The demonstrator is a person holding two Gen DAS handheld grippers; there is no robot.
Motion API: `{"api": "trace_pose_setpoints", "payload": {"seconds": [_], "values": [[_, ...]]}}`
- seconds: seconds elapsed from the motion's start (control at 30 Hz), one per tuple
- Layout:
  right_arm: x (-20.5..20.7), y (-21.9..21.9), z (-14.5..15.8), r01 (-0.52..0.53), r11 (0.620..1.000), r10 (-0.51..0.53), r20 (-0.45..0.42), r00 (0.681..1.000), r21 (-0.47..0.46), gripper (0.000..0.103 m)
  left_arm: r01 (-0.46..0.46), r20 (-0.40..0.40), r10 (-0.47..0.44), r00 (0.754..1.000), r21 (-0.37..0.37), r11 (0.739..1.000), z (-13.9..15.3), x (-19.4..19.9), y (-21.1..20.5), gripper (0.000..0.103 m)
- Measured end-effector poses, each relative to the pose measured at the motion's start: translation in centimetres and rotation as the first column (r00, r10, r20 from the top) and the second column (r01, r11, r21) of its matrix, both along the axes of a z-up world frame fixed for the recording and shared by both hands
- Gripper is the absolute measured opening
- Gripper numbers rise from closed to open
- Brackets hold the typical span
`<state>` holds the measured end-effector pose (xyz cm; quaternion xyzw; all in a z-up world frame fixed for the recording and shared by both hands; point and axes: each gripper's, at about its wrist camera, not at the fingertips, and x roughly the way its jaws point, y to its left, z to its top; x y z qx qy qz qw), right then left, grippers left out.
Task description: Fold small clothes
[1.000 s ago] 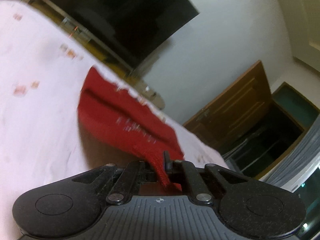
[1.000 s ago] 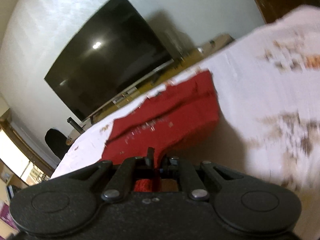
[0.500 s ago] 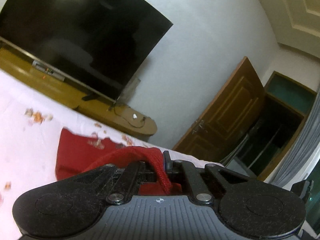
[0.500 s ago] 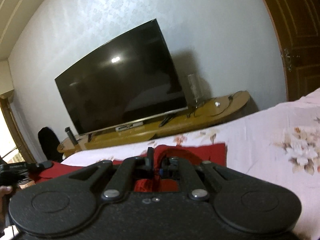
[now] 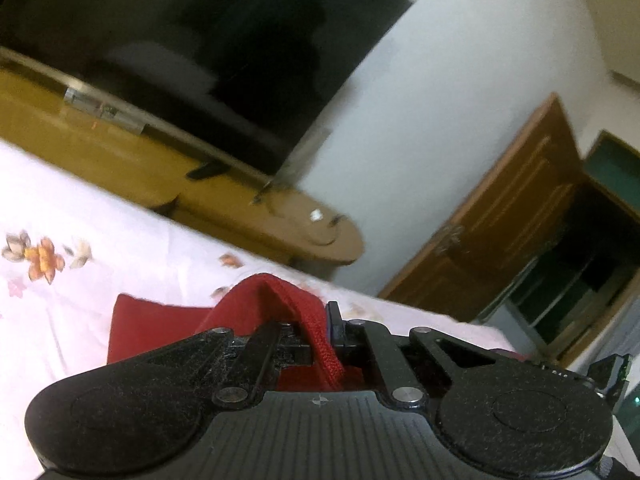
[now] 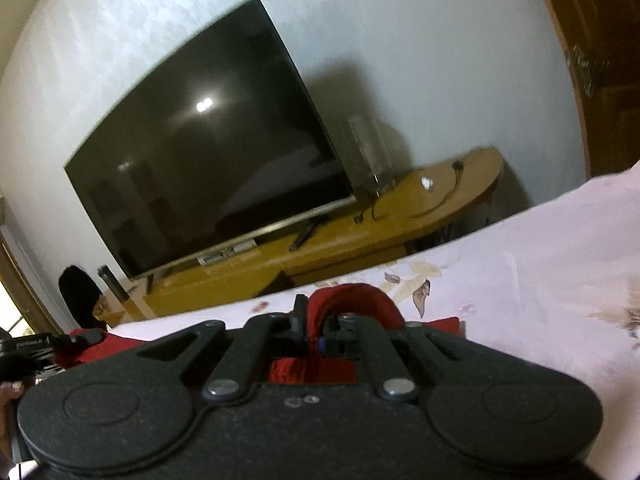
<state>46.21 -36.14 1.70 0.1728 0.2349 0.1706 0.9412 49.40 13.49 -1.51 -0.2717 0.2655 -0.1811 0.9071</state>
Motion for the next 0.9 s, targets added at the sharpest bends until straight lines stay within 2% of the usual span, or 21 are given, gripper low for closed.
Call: {"api": "trace_pose_setpoints", "payload": {"seconds": [0.13, 0.2, 0.27, 0.3, 0.33, 0.37, 0.43, 0.47, 0.5, 0.53, 0.6, 0.67, 0.73, 0.8, 0.83, 0.87, 0.9], "values": [[4.7, 0.3, -4.2, -0.004, 1.0, 0.004, -0.065, 0.998, -0.009, 0.005, -0.03, -0.081, 0.03, 0.996, 0.003, 1.0, -5.0, 4.0, -0.3, 0.003], [6.4, 0.6, -6.3, -0.007, 1.0, 0.005, -0.1, 0.995, -0.015, 0.006, -0.061, -0.085, 0.062, 0.994, 0.018, 0.998, -7.1, 5.2, -0.6, 0.003], [7.8, 1.1, -8.4, -0.021, 0.999, 0.017, -0.123, 0.992, -0.03, 0.021, -0.103, -0.076, 0.109, 0.991, 0.07, 0.992, -9.0, 6.0, -1.0, 0.005], [8.3, 1.7, -9.7, -0.014, 0.997, 0.005, -0.119, 0.993, -0.075, 0.04, -0.122, -0.095, 0.13, 0.987, 0.081, 0.989, -10.2, 6.4, -1.2, 0.012], [8.3, 2.1, -10.2, 0.001, 0.993, -0.013, -0.101, 0.995, -0.119, 0.062, -0.127, -0.089, 0.135, 0.987, 0.084, 0.988, -11.0, 6.3, -1.4, 0.013], [7.9, 2.4, -10.8, 0.023, 0.987, -0.035, -0.066, 0.997, -0.161, 0.067, -0.13, -0.069, 0.137, 0.988, 0.093, 0.987, -11.3, 6.1, -1.7, 0.013], [7.3, 2.1, -11.0, 0.031, 0.99, -0.035, -0.031, 0.999, -0.134, 0.067, -0.146, -0.003, 0.147, 0.989, 0.105, 0.984, -10.6, 5.3, -2.0, 0.017], [6.8, 1.8, -10.9, 0.046, 0.992, -0.048, -0.012, 0.999, -0.113, 0.067, -0.165, 0.045, 0.16, 0.986, 0.114, 0.98, -10.2, 4.7, -2.1, 0.041], [6.4, 1.4, -10.7, 0.071, 0.992, -0.071, 0.011, 0.997, -0.1, 0.067, -0.197, 0.071, 0.189, 0.979, 0.122, 0.973, -10.0, 4.2, -2.0, 0.08], [6.5, 0.9, -10.5, 0.094, 0.992, -0.092, 0.022, 0.995, -0.087, 0.067, -0.235, 0.102, 0.224, 0.969, 0.12, 0.964, -9.8, 3.7, -1.9, 0.09], [6.4, 0.1, -10.5, 0.125, 0.991, -0.123, 0.025, 0.992, -0.053, 0.069, -0.228, 0.112, 0.218, 0.97, 0.089, 0.97, -9.7, 3.5, -1.6, 0.091], [6.7, 0.2, -10.7, 0.124, 0.99, -0.124, 0.008, 0.992, -0.071, 0.07, -0.229, 0.055, 0.224, 0.973, 0.105, 0.968, -10.0, 4.3, -1.6, 0.091], [7.0, 0.7, -11.0, 0.09, 0.991, -0.092, -0.018, 0.996, -0.104, 0.069, -0.209, 0.009, 0.21, 0.978, 0.11, 0.972, -10.2, 5.0, -1.8, 0.086], [7.6, 1.4, -11.2, 0.062, 0.987, -0.07, -0.051, 0.996, -0.148, 0.068, -0.183, -0.05, 0.192, 0.98, 0.143, 0.973, -10.4, 5.9, -2.3, 0.07], [8.0, 1.9, -11.4, 0.045, 0.985, -0.057, -0.069, 0.996, -0.169, 0.066, -0.175, -0.057, 0.185, 0.981, 0.158, 0.972, -10.5, 6.1, -2.6, 0.068], [8.2, 2.3, -11.5, 0.024, 0.981, -0.042, -0.091, 0.995, -0.19, 0.065, -0.164, -0.066, 0.179, 0.982, 0.184, 0.969, -10.7, 6.4, -2.7, 0.06], [8.5, 2.8, -11.7, 0.009, 0.976, -0.033, -0.108, 0.994, -0.217, 0.059, -0.159, -0.071, 0.178, 0.981, 0.219, 0.963, -10.6, 6.4, -3.0, 0.049]]}}
